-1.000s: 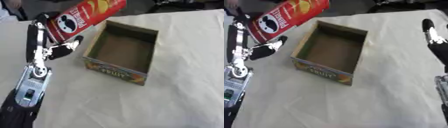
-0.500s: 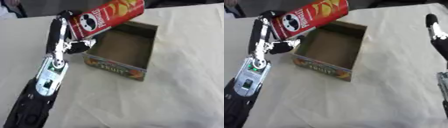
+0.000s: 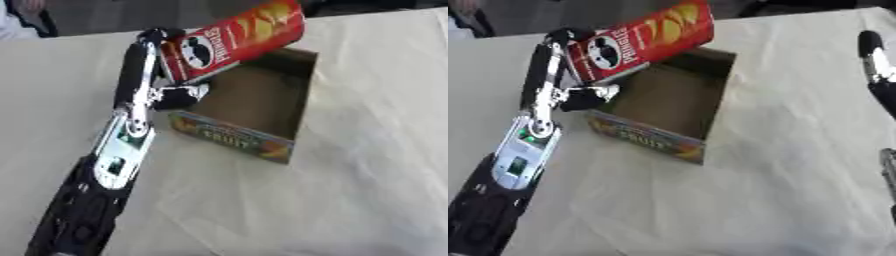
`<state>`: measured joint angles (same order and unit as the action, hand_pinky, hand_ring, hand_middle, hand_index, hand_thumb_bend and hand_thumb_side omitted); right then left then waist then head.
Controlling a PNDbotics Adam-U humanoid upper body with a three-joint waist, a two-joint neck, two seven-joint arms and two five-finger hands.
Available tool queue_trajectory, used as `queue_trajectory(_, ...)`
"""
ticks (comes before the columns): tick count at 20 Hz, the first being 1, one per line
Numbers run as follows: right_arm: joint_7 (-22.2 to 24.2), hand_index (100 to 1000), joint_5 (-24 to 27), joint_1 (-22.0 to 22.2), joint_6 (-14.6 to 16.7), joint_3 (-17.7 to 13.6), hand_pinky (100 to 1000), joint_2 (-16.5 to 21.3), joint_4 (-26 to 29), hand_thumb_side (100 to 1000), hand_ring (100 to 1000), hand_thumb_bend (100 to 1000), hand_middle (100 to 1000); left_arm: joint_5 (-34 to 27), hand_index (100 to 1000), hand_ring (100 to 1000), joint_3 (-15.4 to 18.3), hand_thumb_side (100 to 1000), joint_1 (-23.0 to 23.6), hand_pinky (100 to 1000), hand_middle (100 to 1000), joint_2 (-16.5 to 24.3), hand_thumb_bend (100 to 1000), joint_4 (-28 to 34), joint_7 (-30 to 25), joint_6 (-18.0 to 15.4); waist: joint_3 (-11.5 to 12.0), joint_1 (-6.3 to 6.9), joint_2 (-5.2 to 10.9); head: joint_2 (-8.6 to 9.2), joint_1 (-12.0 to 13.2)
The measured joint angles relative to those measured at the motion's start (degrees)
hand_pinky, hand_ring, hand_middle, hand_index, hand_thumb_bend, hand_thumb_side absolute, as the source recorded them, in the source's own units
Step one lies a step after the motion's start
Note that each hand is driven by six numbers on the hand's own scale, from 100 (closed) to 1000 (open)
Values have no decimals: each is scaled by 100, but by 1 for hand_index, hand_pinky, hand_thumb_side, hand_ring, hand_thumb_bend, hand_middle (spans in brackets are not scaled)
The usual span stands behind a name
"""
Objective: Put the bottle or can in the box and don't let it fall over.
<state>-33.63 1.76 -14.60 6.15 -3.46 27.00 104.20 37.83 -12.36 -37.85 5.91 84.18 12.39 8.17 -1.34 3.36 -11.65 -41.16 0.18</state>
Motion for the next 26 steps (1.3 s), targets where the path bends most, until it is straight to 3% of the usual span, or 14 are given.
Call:
queue_trajectory(5,-3,809,0,0,-3,0,790,0,0,334,808,599,692,105,619,1000,-16,354,-4,570,730,-1,740,4,15,-19,0,0,10,2,1)
queue_trajectory(6,-5,809,0,0,-5,0,790,0,0,337,808,596,692,112,724,1000,-16,434,-4,702,799,-1,907,5,15,-20,0,0,11,3,2)
queue_trajectory(11,-11,809,1,0,-11,0,790,0,0,337,808,596,692,263,728,1000,-15,433,-4,704,802,-1,916,46,55,-9,15,-1,21,24,15)
queue_trajectory(15,-14,809,6,1,-12,0,790,0,0,337,808,594,692,296,715,1000,3,403,1,690,792,-1,878,101,98,10,25,-2,30,31,14)
queue_trajectory(18,-18,809,9,1,-13,0,790,0,0,337,808,593,692,201,696,1000,58,416,45,684,790,0,733,228,172,53,37,-4,33,41,6)
queue_trajectory(19,-19,809,10,1,-12,0,790,0,0,337,808,593,692,137,696,1000,91,416,77,684,790,1,733,304,215,67,42,-5,33,45,-3)
queue_trajectory(20,-21,809,12,1,-11,0,790,0,1,336,808,592,693,63,684,1000,123,472,109,683,794,6,621,384,259,81,49,-7,34,46,-11)
queue_trajectory(26,-70,808,26,11,-7,-6,790,10,16,335,807,590,693,-469,711,1000,713,504,485,678,803,396,568,1132,709,15,117,-16,73,52,-92)
